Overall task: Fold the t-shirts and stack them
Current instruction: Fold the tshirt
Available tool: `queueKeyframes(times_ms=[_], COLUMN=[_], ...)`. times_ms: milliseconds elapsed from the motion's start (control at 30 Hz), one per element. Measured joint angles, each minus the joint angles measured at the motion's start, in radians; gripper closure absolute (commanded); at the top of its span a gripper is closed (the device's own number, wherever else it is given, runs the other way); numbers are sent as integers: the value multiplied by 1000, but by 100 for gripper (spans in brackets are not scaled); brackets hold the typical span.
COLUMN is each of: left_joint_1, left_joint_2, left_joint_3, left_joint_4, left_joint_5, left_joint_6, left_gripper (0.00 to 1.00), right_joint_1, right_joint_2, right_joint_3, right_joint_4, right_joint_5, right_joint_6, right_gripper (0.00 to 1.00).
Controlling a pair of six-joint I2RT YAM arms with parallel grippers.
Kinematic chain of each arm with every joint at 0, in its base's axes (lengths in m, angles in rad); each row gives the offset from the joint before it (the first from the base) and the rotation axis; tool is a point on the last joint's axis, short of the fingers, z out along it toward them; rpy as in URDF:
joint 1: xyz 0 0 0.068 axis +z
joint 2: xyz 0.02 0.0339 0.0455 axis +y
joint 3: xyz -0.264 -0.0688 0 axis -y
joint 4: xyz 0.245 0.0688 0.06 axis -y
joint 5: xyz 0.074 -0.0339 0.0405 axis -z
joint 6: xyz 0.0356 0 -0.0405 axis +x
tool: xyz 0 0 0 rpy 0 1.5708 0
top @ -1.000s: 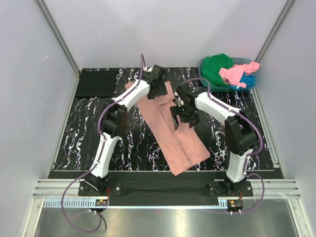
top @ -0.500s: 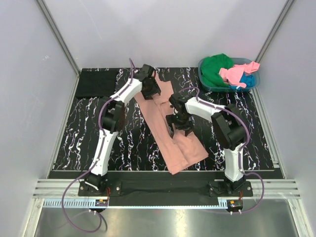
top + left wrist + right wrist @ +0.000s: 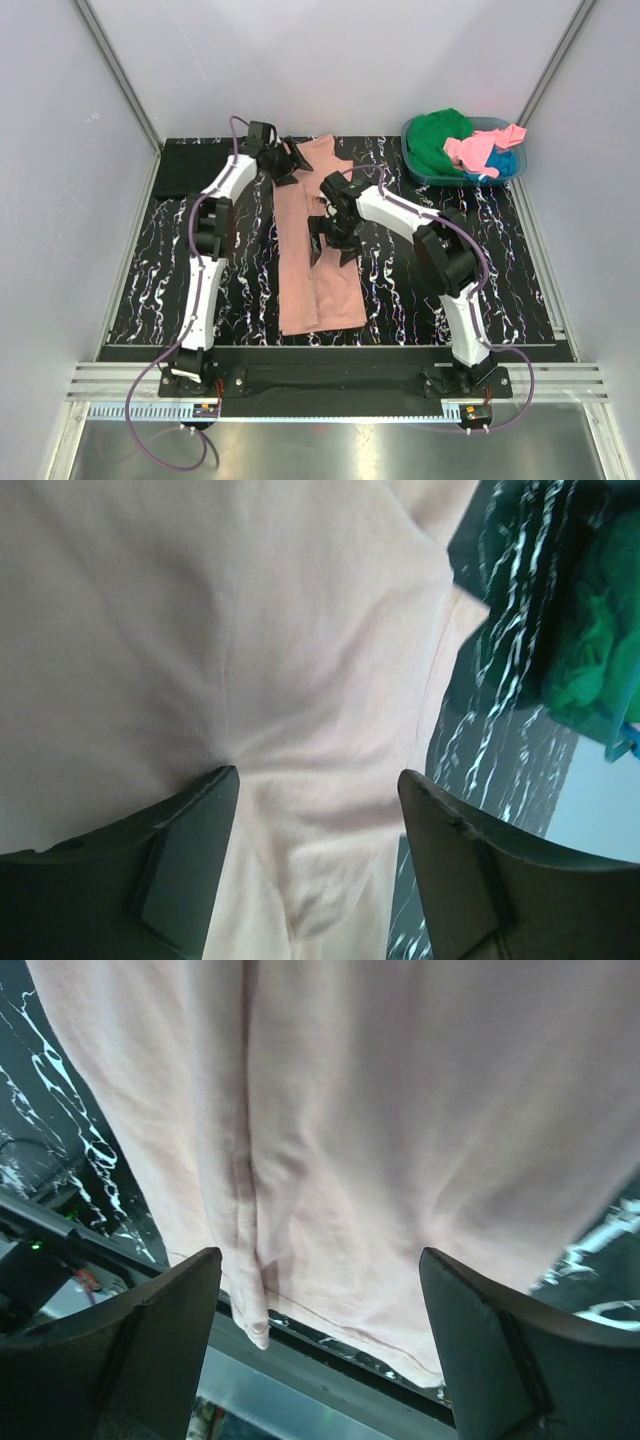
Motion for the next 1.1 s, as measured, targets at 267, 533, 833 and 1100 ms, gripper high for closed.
queueKeyframes(times_ms=[267,533,833,1100], left_joint_1=[13,-101,-200,-198], left_joint_2=[-465,-911,-1007,-1076], left_joint_3=[-409,-929,-1431,-1577], left_joint_4=[-146,-145,-69,-3], left_joint_5=[-31,-65,-54,-66], left_joint_6=[143,197,101,7], left_gripper=[30,39,51,56], right_joint_1=[-57,-87,-87,-87], right_joint_2=[-211,-389,-406,-406], right_joint_3=[-212,-492,-621,-728], right_joint_4=[-18,51,156,272], right_joint_5=[70,29,-87,-112], right_joint_6=[-61,-47,-14,13], right_gripper=[16,45,80,92])
